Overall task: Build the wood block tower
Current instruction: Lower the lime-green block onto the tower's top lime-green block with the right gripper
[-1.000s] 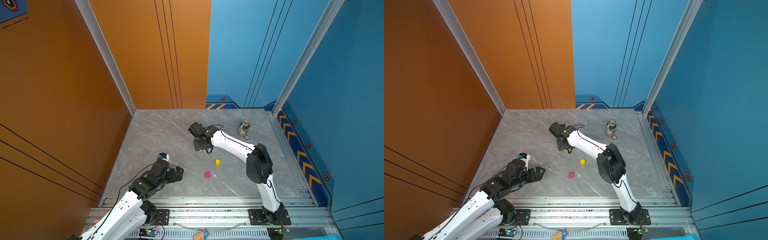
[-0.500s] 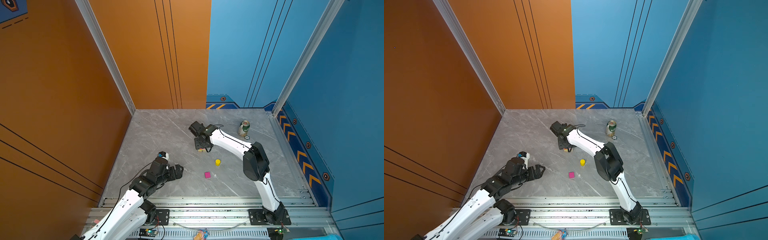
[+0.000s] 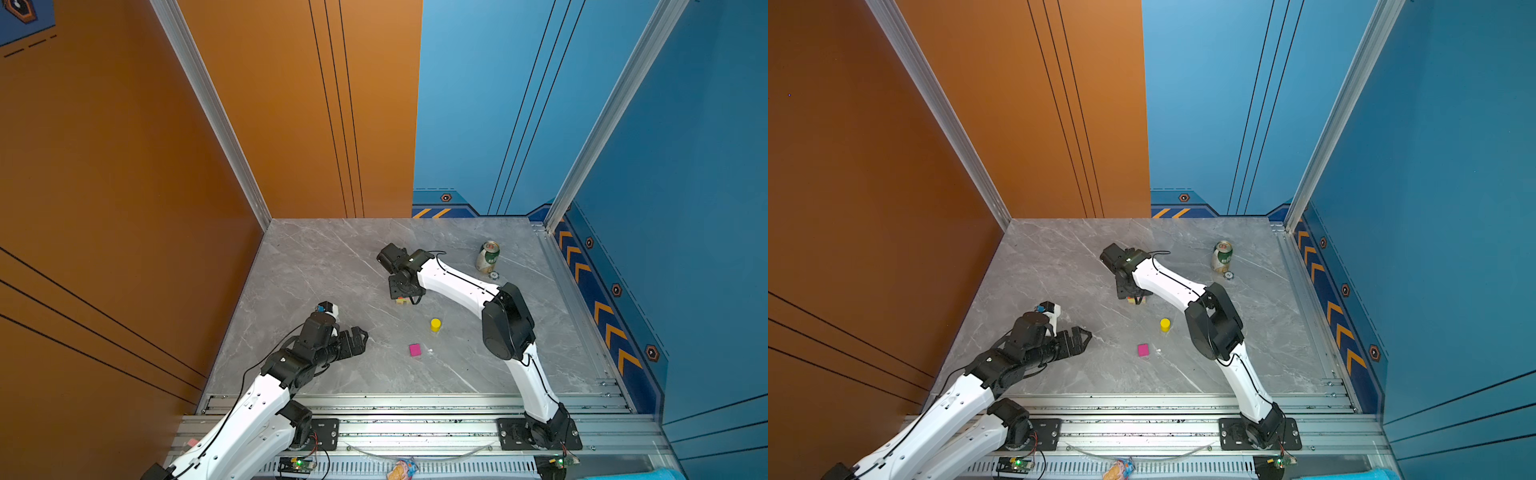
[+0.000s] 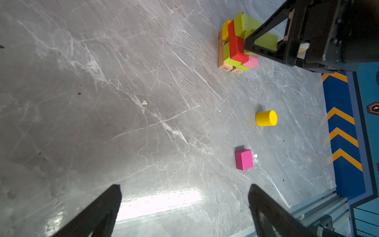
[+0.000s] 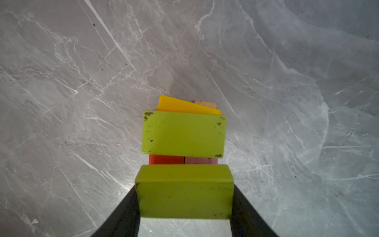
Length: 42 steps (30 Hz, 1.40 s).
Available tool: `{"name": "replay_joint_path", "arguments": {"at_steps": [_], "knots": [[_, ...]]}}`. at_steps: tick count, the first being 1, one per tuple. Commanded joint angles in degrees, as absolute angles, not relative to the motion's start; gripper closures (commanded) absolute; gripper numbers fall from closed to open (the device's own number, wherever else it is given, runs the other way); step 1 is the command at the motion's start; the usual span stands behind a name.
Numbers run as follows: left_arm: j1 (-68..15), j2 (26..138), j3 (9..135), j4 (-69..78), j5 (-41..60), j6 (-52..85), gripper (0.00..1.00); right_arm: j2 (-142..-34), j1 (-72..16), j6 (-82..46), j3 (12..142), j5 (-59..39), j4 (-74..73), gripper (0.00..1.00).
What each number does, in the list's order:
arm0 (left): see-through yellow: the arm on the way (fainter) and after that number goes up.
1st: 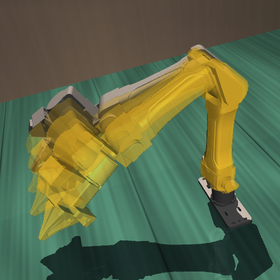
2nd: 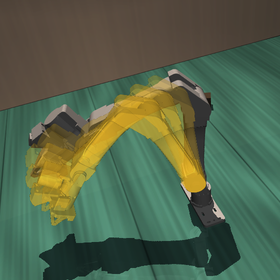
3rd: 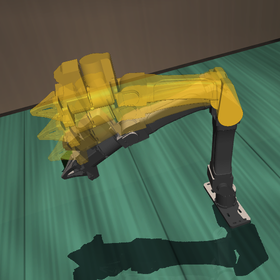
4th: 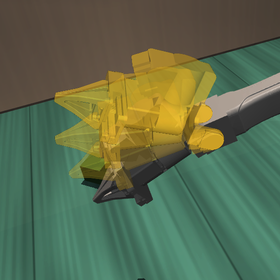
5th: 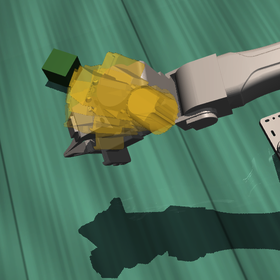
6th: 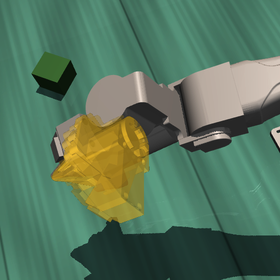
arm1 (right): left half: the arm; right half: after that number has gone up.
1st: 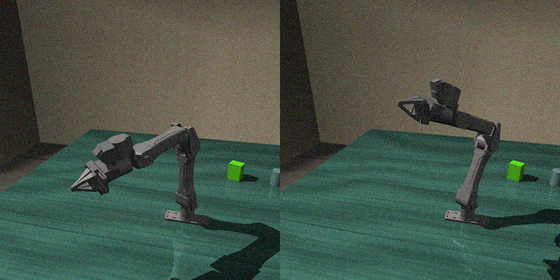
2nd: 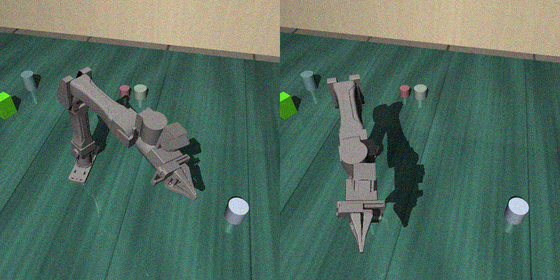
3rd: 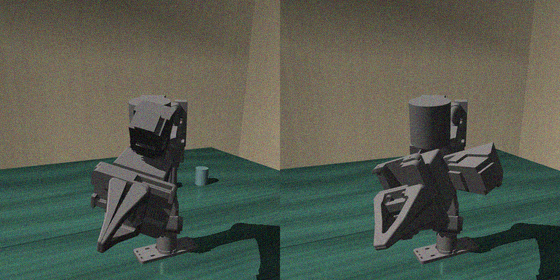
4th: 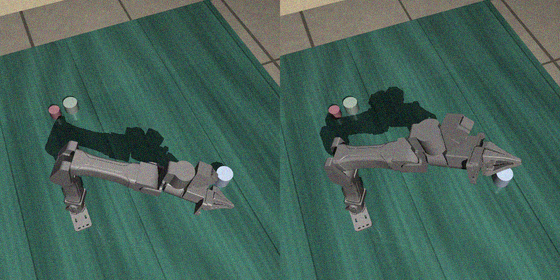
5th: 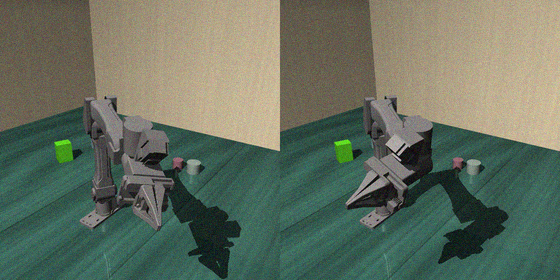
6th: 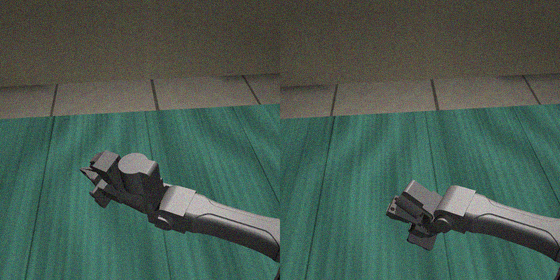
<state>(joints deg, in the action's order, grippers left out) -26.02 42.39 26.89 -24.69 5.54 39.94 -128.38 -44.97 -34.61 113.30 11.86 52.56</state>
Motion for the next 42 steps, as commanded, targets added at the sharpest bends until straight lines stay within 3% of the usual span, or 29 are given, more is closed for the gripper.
{"name": "replay_joint_path", "arguments": {"at_steps": [1,42], "knots": [[-25.23,42.47,27.07,-24.1,7.02,39.67,0.02,-129.29,-44.74,-35.73,114.26,11.45,54.4,0.46],[-24.61,40.65,26.31,-24.26,8.67,40.54,0.02,-130.06,-44.13,-38.76,113.54,9.24,53.33,0.4]]}}
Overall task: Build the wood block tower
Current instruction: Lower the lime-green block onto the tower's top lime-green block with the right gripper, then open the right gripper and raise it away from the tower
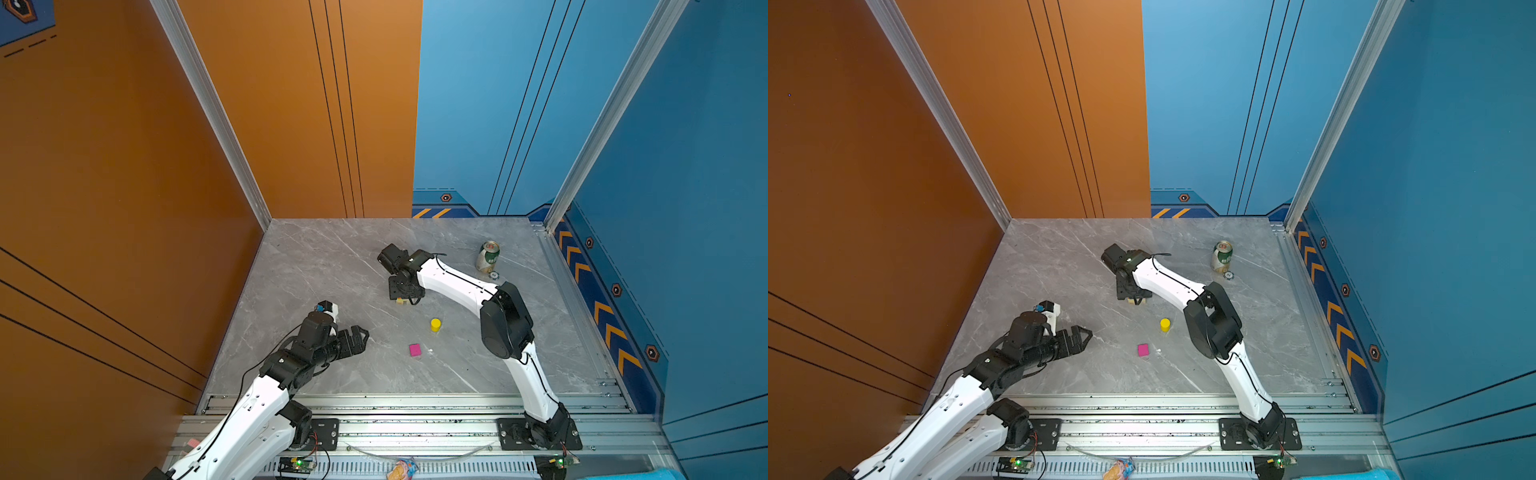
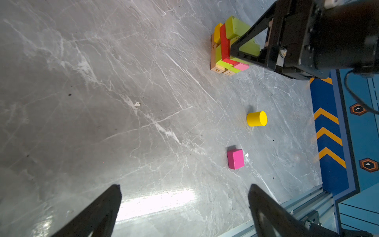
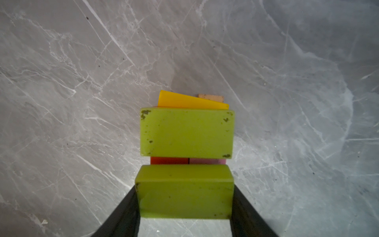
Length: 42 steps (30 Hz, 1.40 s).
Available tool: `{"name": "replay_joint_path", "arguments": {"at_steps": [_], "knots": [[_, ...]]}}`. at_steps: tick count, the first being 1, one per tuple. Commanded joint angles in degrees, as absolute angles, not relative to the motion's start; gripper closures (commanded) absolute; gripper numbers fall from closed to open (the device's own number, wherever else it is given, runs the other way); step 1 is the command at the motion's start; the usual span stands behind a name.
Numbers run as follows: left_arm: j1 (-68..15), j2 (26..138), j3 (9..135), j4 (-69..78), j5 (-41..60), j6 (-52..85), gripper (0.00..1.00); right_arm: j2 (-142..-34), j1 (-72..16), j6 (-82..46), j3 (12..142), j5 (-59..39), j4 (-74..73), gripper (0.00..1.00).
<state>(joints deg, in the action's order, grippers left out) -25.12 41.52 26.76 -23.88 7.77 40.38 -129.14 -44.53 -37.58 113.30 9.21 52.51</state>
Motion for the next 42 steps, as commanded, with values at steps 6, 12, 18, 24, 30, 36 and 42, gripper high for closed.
{"name": "replay_joint_path", "arguments": {"at_steps": [6,12,18,24,30,36,42], "knots": [[-24.6,40.52,26.16,-24.26,8.66,40.61,0.02,-130.35,-44.03,-39.02,113.55,9.14,53.32,0.4],[-24.61,40.43,26.04,-24.24,8.84,40.7,0.02,-130.3,-44.06,-39.33,113.47,9.18,53.3,0.36],[-24.61,40.35,26.02,-24.26,8.91,40.71,0.02,-130.63,-44.12,-39.62,113.64,9.18,53.33,0.35],[-24.6,40.33,25.98,-24.26,9.14,40.71,0.02,-131.0,-44.0,-40.12,113.82,8.97,53.35,0.34],[-24.61,40.25,26.02,-24.26,9.23,40.78,0.02,-131.33,-44.03,-40.6,114.26,8.47,53.28,0.33],[-24.61,40.25,25.96,-24.25,9.39,40.88,0.02,-131.49,-44.02,-40.83,114.52,8.38,53.33,0.29],[-24.61,40.0,25.75,-24.27,9.47,40.87,0.02,-131.76,-44.01,-41.0,114.92,8.42,53.31,0.28]]}}
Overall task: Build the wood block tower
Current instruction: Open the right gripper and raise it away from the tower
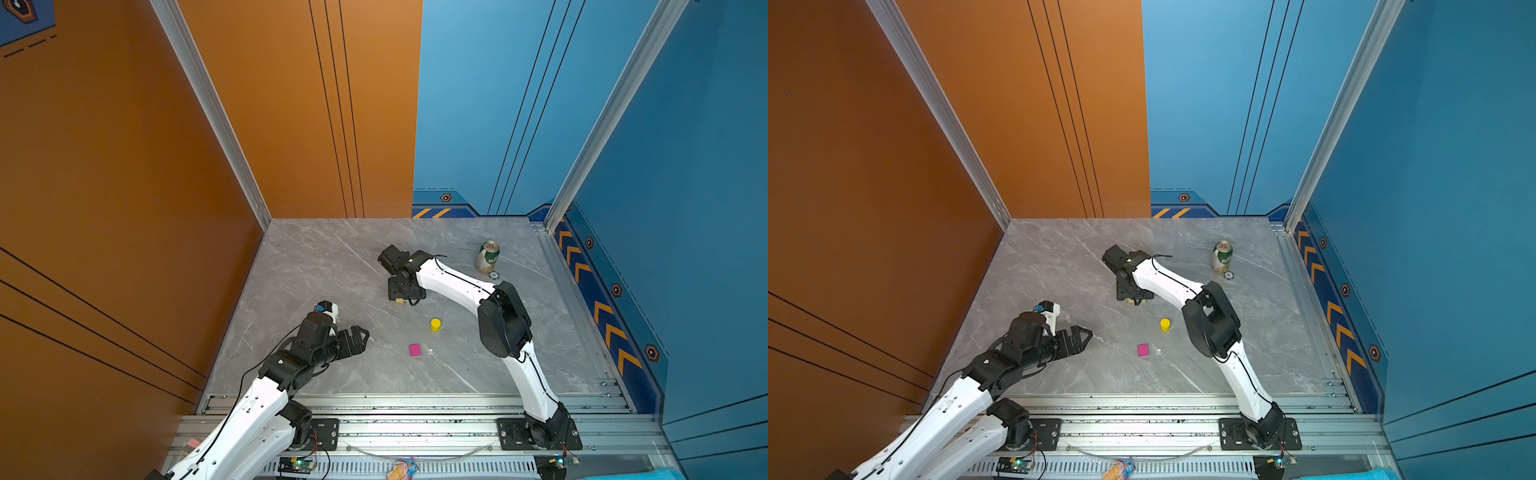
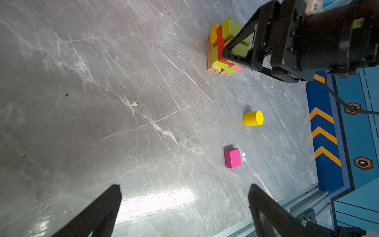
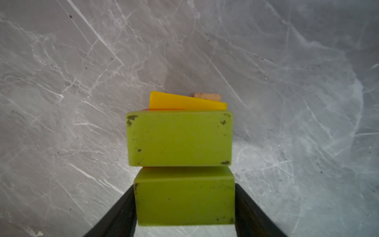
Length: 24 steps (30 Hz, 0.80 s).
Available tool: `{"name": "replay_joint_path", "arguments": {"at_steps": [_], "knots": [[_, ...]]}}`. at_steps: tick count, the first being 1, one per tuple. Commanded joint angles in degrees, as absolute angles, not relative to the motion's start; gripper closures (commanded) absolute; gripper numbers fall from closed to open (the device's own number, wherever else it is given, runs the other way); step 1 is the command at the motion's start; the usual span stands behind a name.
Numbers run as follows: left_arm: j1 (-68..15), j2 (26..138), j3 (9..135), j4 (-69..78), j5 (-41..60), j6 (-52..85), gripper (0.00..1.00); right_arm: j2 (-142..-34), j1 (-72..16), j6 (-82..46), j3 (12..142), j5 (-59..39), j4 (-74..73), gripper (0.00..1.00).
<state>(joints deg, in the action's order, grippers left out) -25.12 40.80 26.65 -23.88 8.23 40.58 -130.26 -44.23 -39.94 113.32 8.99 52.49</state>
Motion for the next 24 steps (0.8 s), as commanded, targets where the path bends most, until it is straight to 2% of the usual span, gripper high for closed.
{"name": "replay_joint_path", "arguments": {"at_steps": [1,9,18,21,24], "knots": [[-24.54,39.9,25.76,-24.26,9.44,40.87,0.02,-131.89,-44.02,-41.04,115.03,8.31,53.28,0.28],[-24.59,39.66,25.69,-24.26,9.44,40.98,0.02,-132.45,-44.02,-41.13,116.06,8.1,53.38,0.31],[-24.59,39.4,25.66,-24.26,9.66,40.97,0.02,-132.56,-43.83,-41.31,116.28,8.05,53.41,0.29],[-24.61,39.38,25.67,-24.26,9.59,40.96,0.02,-131.81,-43.81,-40.82,116.28,8.24,53.45,0.22],[-24.58,39.29,25.69,-24.37,9.57,41.0,0.02,-130.25,-43.86,-40.19,115.87,9.05,53.45,0.1]]}}
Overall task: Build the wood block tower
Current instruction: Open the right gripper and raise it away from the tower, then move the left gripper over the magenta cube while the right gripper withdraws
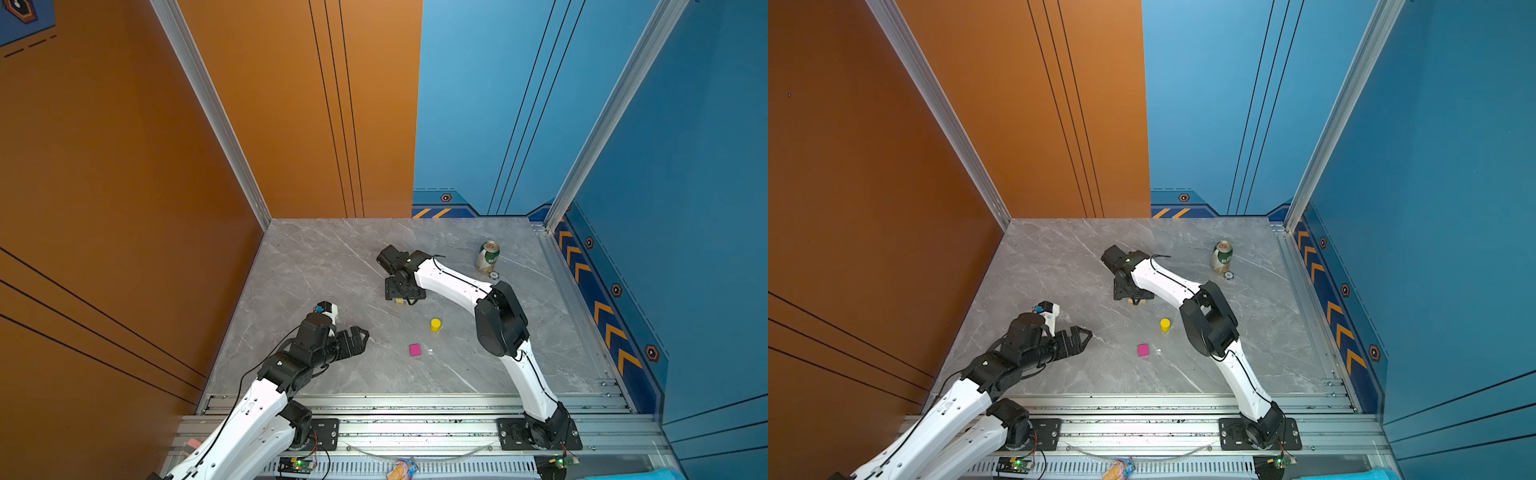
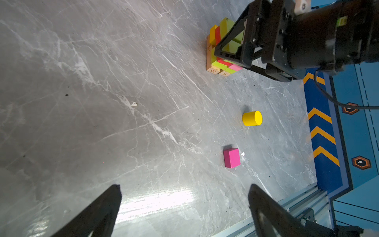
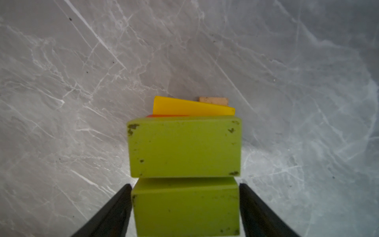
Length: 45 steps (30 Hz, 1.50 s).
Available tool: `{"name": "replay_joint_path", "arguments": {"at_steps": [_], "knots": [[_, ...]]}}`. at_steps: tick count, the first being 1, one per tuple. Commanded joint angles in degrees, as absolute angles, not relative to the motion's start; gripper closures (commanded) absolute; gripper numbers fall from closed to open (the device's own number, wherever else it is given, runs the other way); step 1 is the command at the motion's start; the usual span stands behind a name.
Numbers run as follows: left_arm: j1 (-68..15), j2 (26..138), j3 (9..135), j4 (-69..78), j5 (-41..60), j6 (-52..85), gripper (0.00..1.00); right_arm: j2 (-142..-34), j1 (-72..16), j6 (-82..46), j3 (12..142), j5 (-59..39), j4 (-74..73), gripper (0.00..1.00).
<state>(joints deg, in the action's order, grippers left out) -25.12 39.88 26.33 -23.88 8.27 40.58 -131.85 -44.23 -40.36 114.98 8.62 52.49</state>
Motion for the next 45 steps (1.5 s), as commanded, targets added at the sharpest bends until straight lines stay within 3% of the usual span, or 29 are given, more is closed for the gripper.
{"name": "replay_joint_path", "arguments": {"at_steps": [1,5,15,23,35,45], "knots": [[-24.6,39.29,25.82,-24.33,9.57,40.98,0.02,-129.64,-43.86,-39.95,115.71,9.32,53.47,0.07],[-24.61,39.11,25.76,-24.48,9.48,40.89,0.02,-126.7,-44.01,-39.47,114.69,9.65,53.51,0.0],[-24.69,39.55,26.76,-24.85,9.43,40.53,0.02,-115.32,-45.1,-36.79,108.54,11.37,53.46,0.0],[-27.39,40.24,29.88,-28.14,7.32,40.24,0.02,-104.37,-44.58,-36.07,93.8,12.48,49.86,0.0],[-47.07,46.28,35.58,-29.13,-9.63,46.3,0.02,-88.39,-40.55,-35.33,72.08,10.1,43.11,0.0],[-61.62,60.35,43.68,-29.02,-20.32,49.66,0.02,-74.78,-35.04,-34.99,57.17,6.8,39.61,0.0]]}}
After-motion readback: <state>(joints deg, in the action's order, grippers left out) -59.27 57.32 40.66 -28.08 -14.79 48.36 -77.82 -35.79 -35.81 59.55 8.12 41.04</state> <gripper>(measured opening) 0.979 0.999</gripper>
